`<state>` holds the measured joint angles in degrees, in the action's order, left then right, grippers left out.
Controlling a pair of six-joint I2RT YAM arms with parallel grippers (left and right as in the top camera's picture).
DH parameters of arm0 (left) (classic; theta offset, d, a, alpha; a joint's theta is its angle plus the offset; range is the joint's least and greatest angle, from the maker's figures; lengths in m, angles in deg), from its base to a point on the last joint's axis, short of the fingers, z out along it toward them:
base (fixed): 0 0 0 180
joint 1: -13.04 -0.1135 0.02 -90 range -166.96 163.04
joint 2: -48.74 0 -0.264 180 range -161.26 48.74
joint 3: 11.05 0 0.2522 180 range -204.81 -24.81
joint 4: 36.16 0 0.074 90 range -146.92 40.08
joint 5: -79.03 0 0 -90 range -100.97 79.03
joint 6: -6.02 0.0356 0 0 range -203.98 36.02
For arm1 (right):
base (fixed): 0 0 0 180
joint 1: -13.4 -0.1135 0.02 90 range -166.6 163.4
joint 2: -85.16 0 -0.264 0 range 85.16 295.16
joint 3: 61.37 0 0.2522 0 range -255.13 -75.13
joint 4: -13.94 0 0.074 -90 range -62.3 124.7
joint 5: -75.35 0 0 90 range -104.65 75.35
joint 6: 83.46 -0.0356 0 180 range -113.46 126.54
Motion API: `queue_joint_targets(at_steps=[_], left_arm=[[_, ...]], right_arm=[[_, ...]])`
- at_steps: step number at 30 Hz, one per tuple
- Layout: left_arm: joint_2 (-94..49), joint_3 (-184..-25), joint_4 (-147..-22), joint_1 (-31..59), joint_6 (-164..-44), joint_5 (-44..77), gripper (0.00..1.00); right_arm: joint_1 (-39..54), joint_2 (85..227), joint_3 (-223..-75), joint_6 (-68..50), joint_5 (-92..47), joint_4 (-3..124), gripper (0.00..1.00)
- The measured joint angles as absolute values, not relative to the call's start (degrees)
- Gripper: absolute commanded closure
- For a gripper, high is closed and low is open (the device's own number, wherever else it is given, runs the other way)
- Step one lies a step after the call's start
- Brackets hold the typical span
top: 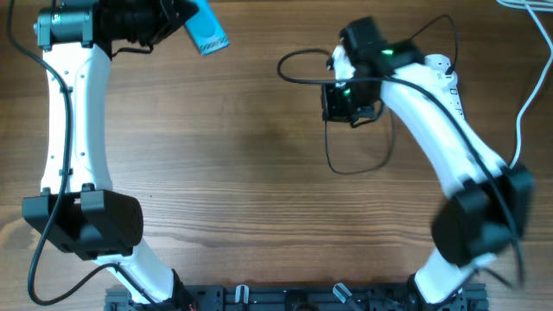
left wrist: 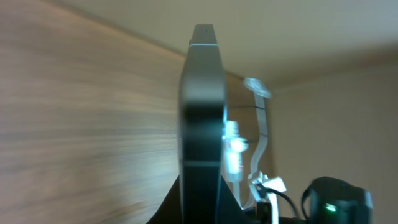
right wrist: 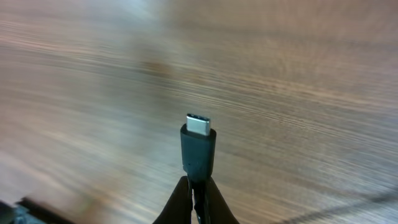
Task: Plug charger to phone and switch on socket
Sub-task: 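Bring the cable plug and the phone's bottom port toward each other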
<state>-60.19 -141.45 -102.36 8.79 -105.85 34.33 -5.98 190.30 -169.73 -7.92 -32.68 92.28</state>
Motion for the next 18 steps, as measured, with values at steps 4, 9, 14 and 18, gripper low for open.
queue_joint_targets(at_steps=[4, 9, 14, 18], left_arm=[[-60.19, -141.45, -98.67, 8.88, -105.87, 46.00, 0.96], [-60.19, -141.42, -98.30, 11.63, -102.81, 54.24, 0.96], [-60.19, -141.45, -101.88, 17.29, -94.68, 54.20, 0.96], [-60.19, -141.42, -104.40, 20.85, -88.80, 51.78, 0.96]], right_arm=[[-7.90, 179.40, -169.78, -6.87, -33.09, 91.60, 0.96], [-12.97, 175.59, -169.78, -6.56, -33.29, 91.14, 0.96], [-15.25, 175.57, -169.76, -5.32, -33.31, 92.54, 0.96], [-15.75, 175.57, -169.76, -5.10, -34.73, 93.48, 0.96]])
